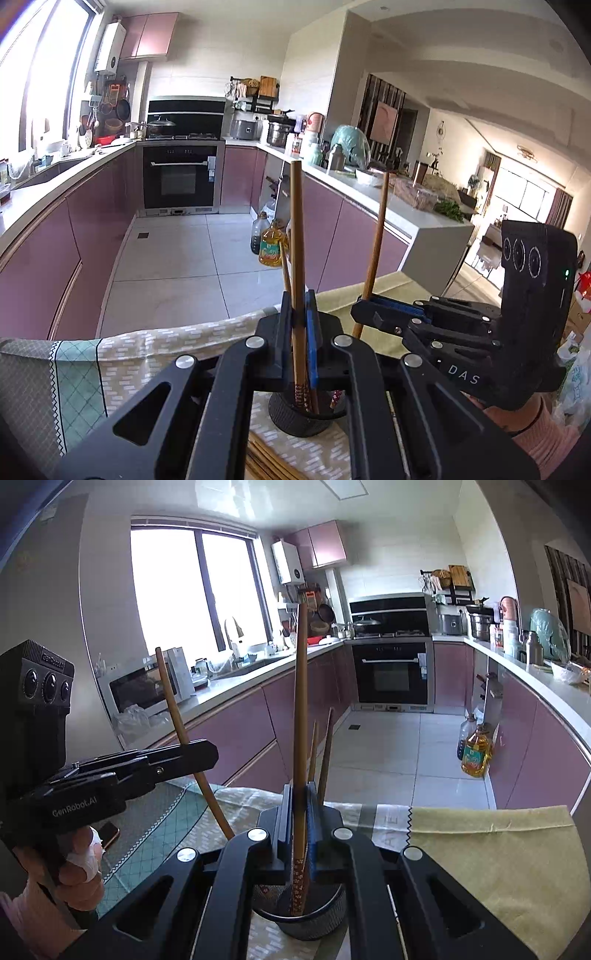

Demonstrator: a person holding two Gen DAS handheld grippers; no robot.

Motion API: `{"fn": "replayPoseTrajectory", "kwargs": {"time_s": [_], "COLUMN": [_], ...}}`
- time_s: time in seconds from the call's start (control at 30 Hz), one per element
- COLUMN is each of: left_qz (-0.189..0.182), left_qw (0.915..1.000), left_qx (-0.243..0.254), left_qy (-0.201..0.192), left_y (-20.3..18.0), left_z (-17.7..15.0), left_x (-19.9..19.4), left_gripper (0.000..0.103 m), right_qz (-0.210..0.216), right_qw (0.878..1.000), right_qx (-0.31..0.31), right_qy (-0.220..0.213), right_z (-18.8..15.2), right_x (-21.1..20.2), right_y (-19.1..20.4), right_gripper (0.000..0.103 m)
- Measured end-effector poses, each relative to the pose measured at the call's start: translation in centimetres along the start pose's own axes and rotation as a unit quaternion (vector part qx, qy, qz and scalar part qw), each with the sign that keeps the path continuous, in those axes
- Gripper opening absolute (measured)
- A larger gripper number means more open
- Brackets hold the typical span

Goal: Organize utensils
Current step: 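Open the right gripper and withdraw it from the mesh cup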

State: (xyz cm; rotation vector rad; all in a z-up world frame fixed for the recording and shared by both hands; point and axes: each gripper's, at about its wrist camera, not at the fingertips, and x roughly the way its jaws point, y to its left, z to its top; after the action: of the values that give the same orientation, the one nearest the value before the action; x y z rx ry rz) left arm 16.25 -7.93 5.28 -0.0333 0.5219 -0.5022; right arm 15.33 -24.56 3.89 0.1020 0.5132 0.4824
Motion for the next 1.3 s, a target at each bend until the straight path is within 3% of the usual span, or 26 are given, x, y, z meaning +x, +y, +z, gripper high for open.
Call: {"fn": "replayPoseTrajectory", "kwargs": {"time_s": [0.2, 0.37, 0.6, 0.77, 1.07, 1.17, 1.3], "left_qz": [-0.003, 0.006, 0.013, 0.016, 0.033, 0.036, 0.052], "left_qw": [0.9980, 0.9963, 0.9950, 0.9958, 0.9985, 0.9984, 0.9968], "left_qx": [0.015, 0.011, -0.004, -0.012, -0.011, -0.007, -0.008], "left_qy": [0.062, 0.085, 0.099, 0.090, 0.042, 0.043, 0.060], "left_y": [0.1, 1.0, 2.0, 2.1, 2.4, 2.5, 2.9], "left_z": [-1.8, -2.0, -2.4, -2.9, -4.9, -6.5, -8.9], "left_x": [3.4, 5.4, 6.9, 6.1, 0.9, -0.8, -1.9], "left_gripper": [0.007, 0.008, 0.008, 0.010, 0.032, 0.035, 0.037], "right_qz": [0.008, 0.002, 0.000, 0.004, 0.025, 0.038, 0.056], "right_qw": [0.999, 0.996, 0.995, 0.995, 0.998, 0.998, 0.995], "right_qx": [0.011, 0.019, 0.038, 0.041, 0.019, -0.005, -0.017], "right_qy": [0.053, 0.089, 0.096, 0.088, 0.056, 0.053, 0.080], "right_z": [-1.5, -2.0, -2.3, -2.2, -2.9, -3.9, -6.1], "right_x": [1.7, 3.2, 4.0, 3.5, 0.1, -1.5, -1.9], "right_y": [-0.2, -0.4, -0.9, -1.1, 0.8, 2.2, 3.8], "right_gripper": [0.006, 0.008, 0.008, 0.013, 0.026, 0.030, 0.030]}}
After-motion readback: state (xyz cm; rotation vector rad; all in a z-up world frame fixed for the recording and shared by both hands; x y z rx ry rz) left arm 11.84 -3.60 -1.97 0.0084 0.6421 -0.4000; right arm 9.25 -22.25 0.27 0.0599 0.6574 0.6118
